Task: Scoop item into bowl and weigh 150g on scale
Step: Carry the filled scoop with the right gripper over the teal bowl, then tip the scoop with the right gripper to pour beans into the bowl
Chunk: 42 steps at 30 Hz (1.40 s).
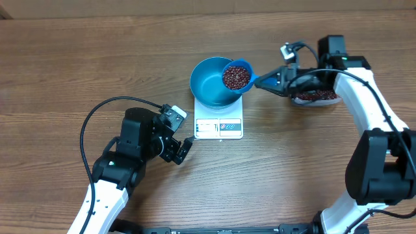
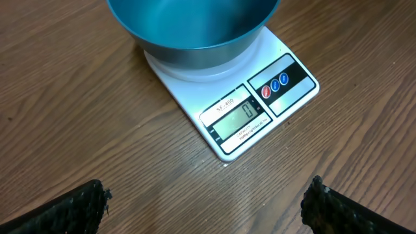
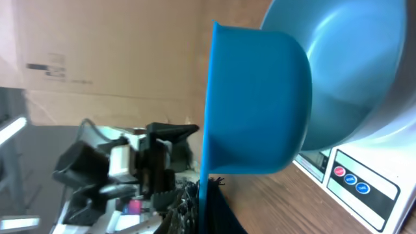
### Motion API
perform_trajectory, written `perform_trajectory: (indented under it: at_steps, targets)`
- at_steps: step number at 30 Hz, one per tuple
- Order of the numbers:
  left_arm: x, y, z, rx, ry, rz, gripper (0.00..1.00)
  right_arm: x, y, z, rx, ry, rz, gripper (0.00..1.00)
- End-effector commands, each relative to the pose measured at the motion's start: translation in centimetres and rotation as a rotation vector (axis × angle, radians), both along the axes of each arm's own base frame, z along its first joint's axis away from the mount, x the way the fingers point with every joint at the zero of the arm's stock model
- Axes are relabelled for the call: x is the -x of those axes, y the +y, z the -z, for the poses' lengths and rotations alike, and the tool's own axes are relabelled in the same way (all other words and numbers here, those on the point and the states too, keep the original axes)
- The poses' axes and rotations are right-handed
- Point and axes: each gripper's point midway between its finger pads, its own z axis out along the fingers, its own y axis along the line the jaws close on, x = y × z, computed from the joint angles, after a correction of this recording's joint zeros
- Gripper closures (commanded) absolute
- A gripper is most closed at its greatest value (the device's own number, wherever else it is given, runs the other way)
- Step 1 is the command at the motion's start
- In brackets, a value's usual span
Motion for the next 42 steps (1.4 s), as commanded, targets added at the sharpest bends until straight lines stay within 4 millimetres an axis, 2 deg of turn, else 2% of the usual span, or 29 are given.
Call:
perform_trajectory:
  at_steps: [1,10,19,42]
  targets:
    - [0.1,0.1,-0.1,0.003,-0.008,-0.002,0.01,-1.1,1.3,-0.6,0.076,0.000,0.017,0.96]
    - [0.1,0.1,-0.1,0.003,-0.007,-0.002,0.00,-2.3,3.9,0.0,0.261,-0.088,0.024,0.96]
    - [0.1,0.1,-0.1,0.003,-0.007,-0.002,0.00,-3.1,5.1,-0.3,0.386,-0.166,0.040,0.96]
    - [0.1,0.1,-0.1,0.004,-0.007,-0.002,0.01,-3.3,5.1,0.4,0.452,-0.179,0.054,0.96]
